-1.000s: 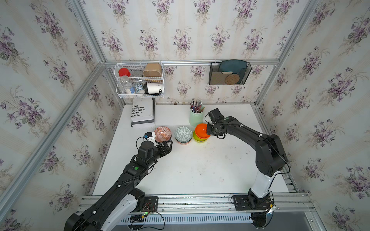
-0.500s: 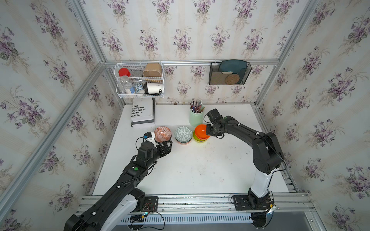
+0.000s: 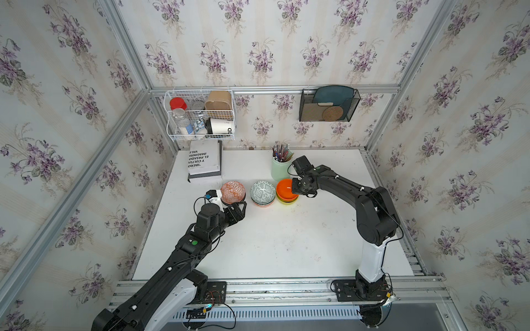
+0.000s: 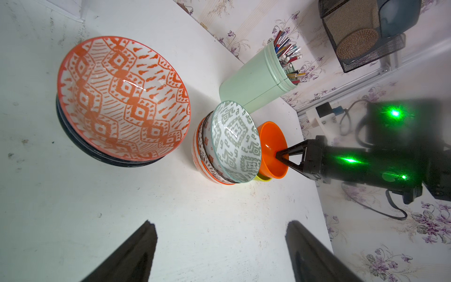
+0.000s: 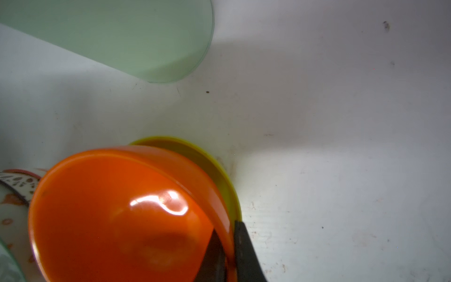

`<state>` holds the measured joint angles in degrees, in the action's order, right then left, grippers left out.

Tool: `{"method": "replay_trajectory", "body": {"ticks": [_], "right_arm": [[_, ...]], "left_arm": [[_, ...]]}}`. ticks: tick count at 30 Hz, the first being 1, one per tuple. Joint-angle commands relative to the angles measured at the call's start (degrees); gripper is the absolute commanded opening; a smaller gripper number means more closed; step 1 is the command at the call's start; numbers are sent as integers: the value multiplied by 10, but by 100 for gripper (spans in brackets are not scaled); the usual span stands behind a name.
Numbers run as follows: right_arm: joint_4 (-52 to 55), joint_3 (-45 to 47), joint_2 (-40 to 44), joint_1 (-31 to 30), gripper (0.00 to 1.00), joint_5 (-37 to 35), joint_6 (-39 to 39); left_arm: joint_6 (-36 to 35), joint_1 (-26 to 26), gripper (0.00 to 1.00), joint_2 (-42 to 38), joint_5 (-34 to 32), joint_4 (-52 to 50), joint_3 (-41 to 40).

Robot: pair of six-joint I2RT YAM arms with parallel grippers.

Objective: Stack the bowls
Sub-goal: Place the bowl on the bowl.

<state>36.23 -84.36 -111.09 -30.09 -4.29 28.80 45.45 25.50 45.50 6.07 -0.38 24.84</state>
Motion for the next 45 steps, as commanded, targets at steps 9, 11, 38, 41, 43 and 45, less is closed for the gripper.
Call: {"method": "replay_trajectory", "body": {"ticks": [9,11,38,41,43,45], "right_arm": [[11,-4,-3,-2,0,-15,2],[11,-4,-5,-3,0,-15,2],[19,-14,8,-28,21,-32,6],[21,-13,18,-28,25,-32,8],[20,-13,26,-27,29,-33,8],[21,-13,34,-28,31,-34,10]], "left_arm": [[-8,-1,87,-1,-2,15,-1],[-9,-1,87,-1,-2,14,-1],[-9,-2,87,-2,1,18,-3],[-9,-3,87,-2,2,17,-3],[-9,-2,87,-4,2,17,-4],[-8,-3,87,-5,2,18,-5]]}}
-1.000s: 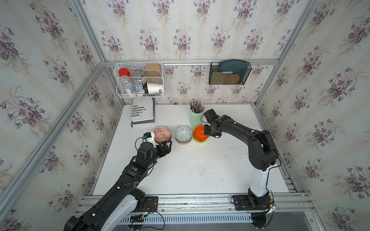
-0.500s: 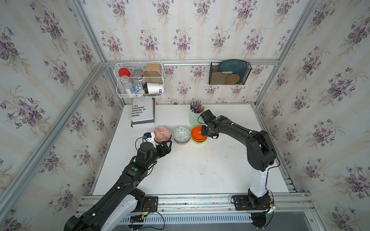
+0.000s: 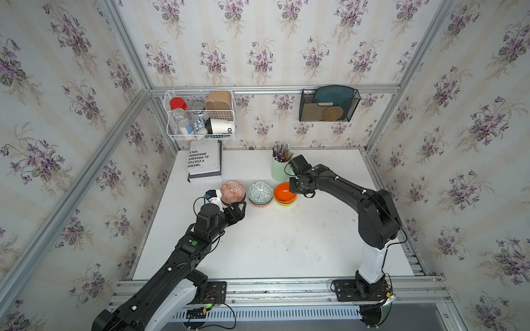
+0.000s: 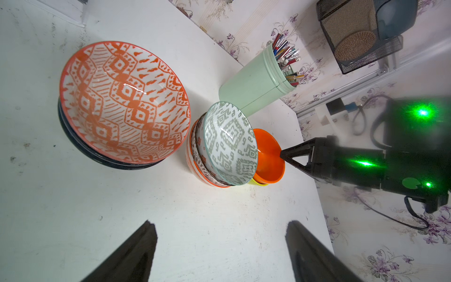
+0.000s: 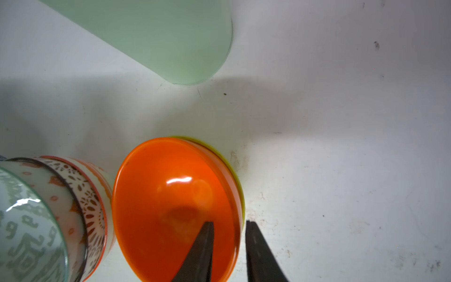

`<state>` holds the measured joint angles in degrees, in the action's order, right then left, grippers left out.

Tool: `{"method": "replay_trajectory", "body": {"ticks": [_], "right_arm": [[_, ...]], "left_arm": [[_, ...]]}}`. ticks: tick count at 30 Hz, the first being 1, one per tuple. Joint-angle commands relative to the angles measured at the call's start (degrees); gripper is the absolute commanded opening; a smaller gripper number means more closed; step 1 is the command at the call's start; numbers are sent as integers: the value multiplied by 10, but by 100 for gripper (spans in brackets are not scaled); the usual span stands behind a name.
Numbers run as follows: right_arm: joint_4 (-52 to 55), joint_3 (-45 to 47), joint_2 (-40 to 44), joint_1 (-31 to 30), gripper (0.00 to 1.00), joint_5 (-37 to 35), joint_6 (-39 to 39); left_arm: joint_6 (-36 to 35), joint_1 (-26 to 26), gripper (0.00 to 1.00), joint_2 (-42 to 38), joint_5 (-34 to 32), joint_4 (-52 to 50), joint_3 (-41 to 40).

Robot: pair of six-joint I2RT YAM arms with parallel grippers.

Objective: Stack the bowls
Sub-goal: Place the bowl on the bowl.

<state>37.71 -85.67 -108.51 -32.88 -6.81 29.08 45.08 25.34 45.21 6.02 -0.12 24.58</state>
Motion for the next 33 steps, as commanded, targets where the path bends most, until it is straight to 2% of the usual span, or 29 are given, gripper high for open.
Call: {"method": "replay_trajectory", "body": {"ticks": [1,5,14,19,29,33], "right_arm": [[6,-1,12,1,32,-10,8],[2,5,23,0,32,-11,8],[-29,47,18,0,16,-2,16],[-36,53,13,0,12,-5,18],[-35,54,33,0,11,-15,20],[-63,81,99,0,24,-32,16]], "left_arm": [[-5,-1,87,-1,2,16,-2],[-5,-1,87,-1,3,14,-1],[-3,-2,87,-5,2,12,-3],[-3,-1,87,-5,1,12,-3],[-3,-1,87,-3,-1,10,-1],[-5,-1,91,1,-5,-10,19]]}}
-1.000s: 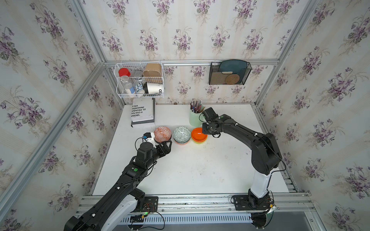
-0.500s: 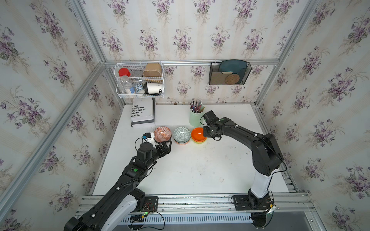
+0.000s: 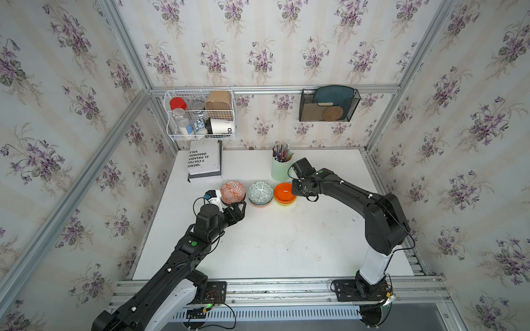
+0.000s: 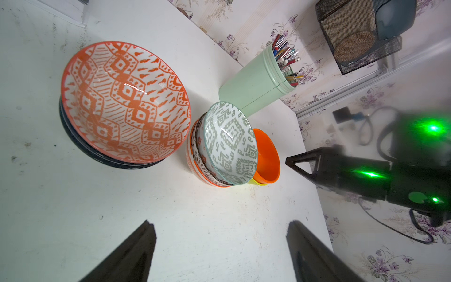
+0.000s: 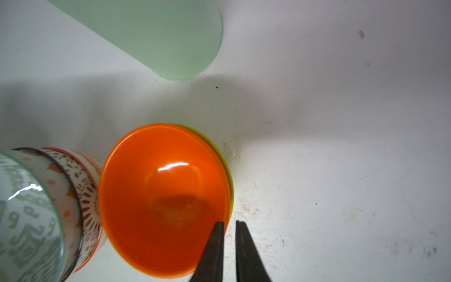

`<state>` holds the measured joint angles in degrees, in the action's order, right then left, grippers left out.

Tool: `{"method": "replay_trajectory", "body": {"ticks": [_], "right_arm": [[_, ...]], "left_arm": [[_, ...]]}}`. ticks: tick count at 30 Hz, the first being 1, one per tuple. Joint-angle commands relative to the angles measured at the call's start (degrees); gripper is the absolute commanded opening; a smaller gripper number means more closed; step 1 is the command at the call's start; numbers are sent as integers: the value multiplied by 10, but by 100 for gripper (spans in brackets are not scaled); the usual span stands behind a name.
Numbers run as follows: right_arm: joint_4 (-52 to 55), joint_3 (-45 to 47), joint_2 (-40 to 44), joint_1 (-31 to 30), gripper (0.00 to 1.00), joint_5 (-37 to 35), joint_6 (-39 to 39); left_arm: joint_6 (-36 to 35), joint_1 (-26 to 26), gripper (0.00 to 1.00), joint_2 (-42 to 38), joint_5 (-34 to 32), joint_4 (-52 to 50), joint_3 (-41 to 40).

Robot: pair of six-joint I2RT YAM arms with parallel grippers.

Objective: Stack the bowls
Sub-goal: Place the bowl on the bowl, then reset both arms

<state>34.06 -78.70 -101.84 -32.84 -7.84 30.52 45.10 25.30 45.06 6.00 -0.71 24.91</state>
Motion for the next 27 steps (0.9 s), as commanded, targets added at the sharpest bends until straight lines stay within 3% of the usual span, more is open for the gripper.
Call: {"method": "replay_trajectory", "body": {"ticks": [1,5,6,7,8,10,14,17,20,27], "right_arm": [[-34,20,48,1,31,-30,-2],[-77,87,130,2,57,-108,-8],[-105,119,160,2,69,-128,-10],[-138,157,195,2,95,-145,-12],[-169,197,223,2,99,-173,-12],[-261,282,303,2,100,-222,-25],[-464,457,430,3,100,-326,-129],[-612,562,479,2,100,-374,-233],[-717,623,485,3,100,-389,-307],[-960,717,394,32,100,-378,-364]], "left_arm": [[-10,-1,92,5,-6,-22,27],[-31,-1,93,16,-21,-66,84],[-43,-1,93,18,-30,-53,95],[-51,-1,94,21,-48,-58,114],[-76,0,94,24,-73,-79,141],[-126,0,94,39,-133,-121,190],[-232,-6,94,89,-261,-155,236],[-310,-26,94,131,-286,-123,232],[-327,-67,94,146,-301,-77,202],[-421,-167,94,159,-289,117,71]]}}
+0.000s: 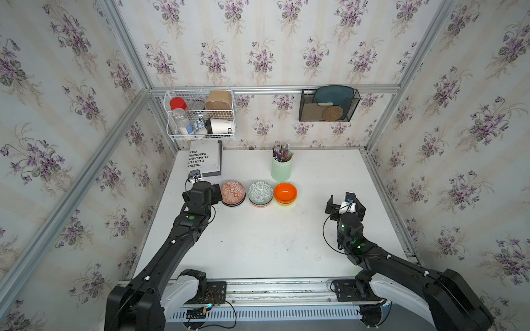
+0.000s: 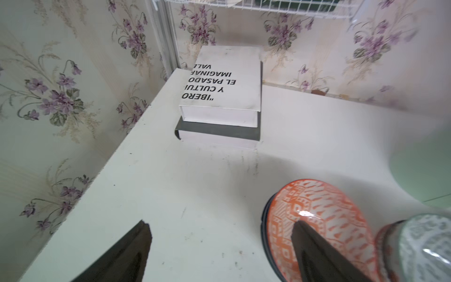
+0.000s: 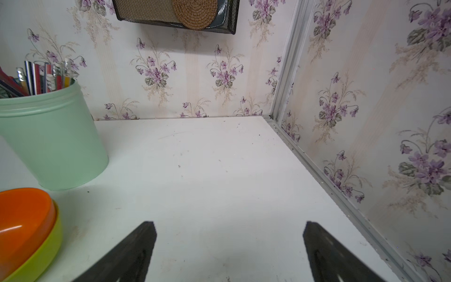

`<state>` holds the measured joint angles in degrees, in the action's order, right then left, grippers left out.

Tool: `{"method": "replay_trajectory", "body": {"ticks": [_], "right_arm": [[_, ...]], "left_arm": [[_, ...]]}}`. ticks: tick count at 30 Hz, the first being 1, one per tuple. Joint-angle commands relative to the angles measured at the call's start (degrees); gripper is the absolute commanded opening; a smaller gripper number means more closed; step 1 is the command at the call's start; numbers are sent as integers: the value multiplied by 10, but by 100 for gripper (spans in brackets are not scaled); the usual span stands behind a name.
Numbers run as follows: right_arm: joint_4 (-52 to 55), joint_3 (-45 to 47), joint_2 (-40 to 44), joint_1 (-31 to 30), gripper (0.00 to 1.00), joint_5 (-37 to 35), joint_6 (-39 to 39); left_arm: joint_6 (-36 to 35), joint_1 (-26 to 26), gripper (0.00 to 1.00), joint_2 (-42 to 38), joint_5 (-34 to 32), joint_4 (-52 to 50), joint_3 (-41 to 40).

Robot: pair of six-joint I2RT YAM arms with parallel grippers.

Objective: Stack the bowls
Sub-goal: Reset both arms

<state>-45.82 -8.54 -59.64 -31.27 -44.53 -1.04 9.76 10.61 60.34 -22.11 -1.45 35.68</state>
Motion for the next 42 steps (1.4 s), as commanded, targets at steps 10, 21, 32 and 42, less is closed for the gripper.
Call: {"method": "replay_trajectory", "body": {"ticks": [10,21,32,42], "right_arm": [[-581,90,-265,92,100,53,-138],[-491,54,-304,207,100,275,-37],[-448,30,-302,220,100,254,-18],[-442,26,-302,220,100,252,-16]], "left_arm": [[-139,-50,94,164,46,464,-154],[-138,-49,94,288,62,598,-161],[-140,-45,94,292,46,586,-151],[-139,-45,94,295,47,583,-149]]}}
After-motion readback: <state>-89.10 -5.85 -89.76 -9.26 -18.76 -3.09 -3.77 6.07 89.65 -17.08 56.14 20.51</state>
